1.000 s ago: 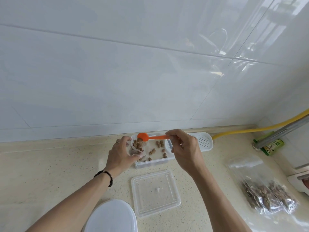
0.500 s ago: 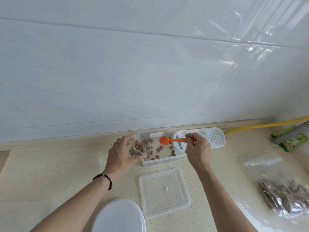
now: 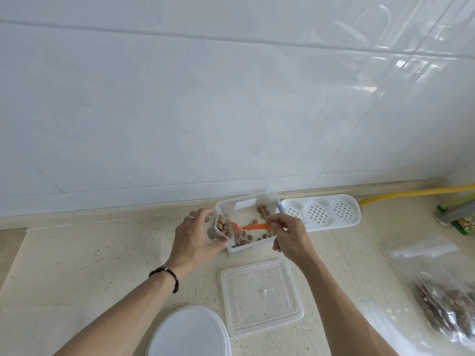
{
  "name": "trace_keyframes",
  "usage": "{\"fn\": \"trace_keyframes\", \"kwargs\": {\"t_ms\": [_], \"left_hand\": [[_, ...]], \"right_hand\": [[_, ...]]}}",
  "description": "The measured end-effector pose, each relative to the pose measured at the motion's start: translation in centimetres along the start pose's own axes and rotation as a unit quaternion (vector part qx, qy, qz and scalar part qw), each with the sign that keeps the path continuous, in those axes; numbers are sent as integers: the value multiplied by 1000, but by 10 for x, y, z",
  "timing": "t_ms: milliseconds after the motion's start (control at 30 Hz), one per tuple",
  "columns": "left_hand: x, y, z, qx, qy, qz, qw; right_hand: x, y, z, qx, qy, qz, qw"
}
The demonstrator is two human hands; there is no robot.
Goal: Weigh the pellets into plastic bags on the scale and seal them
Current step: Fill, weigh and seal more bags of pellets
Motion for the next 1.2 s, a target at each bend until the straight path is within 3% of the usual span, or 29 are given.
{"fn": "trace_keyframes", "kwargs": {"t_ms": [433, 767, 933, 1067, 1200], "left_hand": [[-5, 2, -12, -5, 6, -15, 1000], [-15, 16, -15, 1, 54, -44, 998], [-19, 34, -17, -6, 30, -36, 999], [-20, 45, -17, -27, 12, 1, 1000], [-20, 53, -16, -40, 1, 31, 999]], "right_hand": [[-12, 9, 9, 131, 106, -215, 962], [-45, -20, 23, 94, 159, -282, 941], [-54, -59, 36, 24, 161, -211, 964], [-46, -94, 55, -107, 120, -41, 986], [-35, -118, 74, -273, 81, 130, 950]]}}
Point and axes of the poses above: each hand's wrist, its own z-axis away from the middle knuckle, its own x-axis out of the palm, y = z × x, the point moved 4 cm from there along -z, towards the middle knuckle, and after that the axes turned 10 degrees about -z, right-handed, at the moved point
